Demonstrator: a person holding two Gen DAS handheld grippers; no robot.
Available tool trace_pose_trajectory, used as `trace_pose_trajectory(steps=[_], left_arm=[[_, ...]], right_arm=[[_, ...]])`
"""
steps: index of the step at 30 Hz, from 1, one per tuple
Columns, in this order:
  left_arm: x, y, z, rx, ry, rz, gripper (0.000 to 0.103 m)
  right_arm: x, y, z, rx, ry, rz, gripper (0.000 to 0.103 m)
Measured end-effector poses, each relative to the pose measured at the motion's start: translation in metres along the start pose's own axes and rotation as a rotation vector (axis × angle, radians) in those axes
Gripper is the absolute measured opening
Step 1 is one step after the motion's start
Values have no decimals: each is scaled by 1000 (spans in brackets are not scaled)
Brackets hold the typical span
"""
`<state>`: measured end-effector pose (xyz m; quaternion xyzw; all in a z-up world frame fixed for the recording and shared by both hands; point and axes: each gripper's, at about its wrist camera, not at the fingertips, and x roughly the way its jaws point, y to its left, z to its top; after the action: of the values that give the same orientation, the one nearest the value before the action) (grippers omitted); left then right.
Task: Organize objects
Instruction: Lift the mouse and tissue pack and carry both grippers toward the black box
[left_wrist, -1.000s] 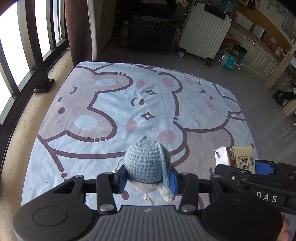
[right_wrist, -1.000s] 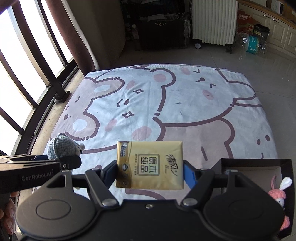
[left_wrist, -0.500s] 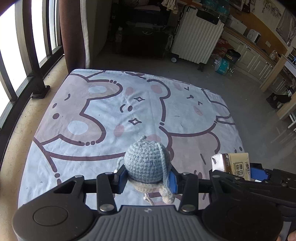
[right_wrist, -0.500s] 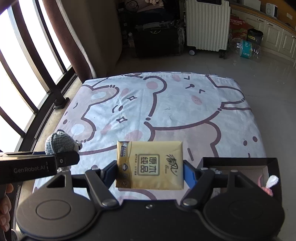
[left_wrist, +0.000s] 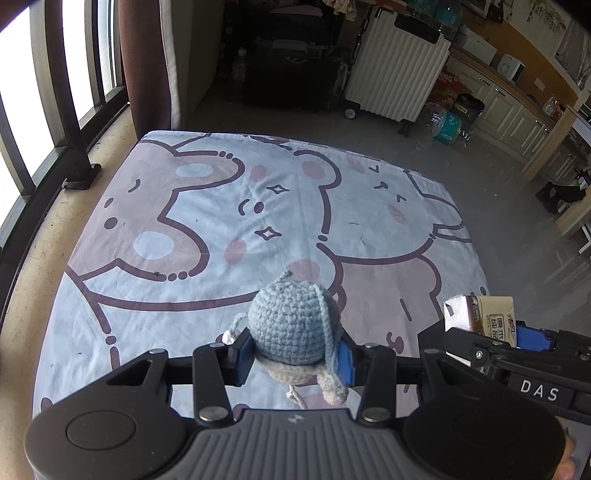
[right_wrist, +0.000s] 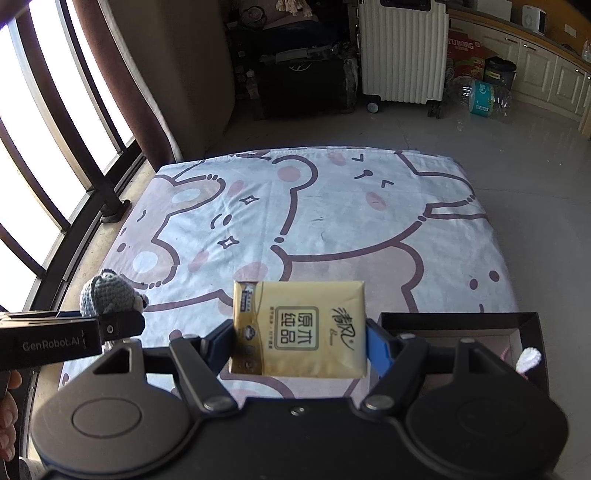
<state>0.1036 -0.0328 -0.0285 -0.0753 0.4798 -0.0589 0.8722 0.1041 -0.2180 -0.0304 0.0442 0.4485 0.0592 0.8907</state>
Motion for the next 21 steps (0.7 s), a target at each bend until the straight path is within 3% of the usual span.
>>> trace_pose_trajectory(steps=[21], left_arm=[[40, -90, -6, 65, 34, -114, 45]], right_arm=[[-3, -89, -11, 60, -9, -40, 73]])
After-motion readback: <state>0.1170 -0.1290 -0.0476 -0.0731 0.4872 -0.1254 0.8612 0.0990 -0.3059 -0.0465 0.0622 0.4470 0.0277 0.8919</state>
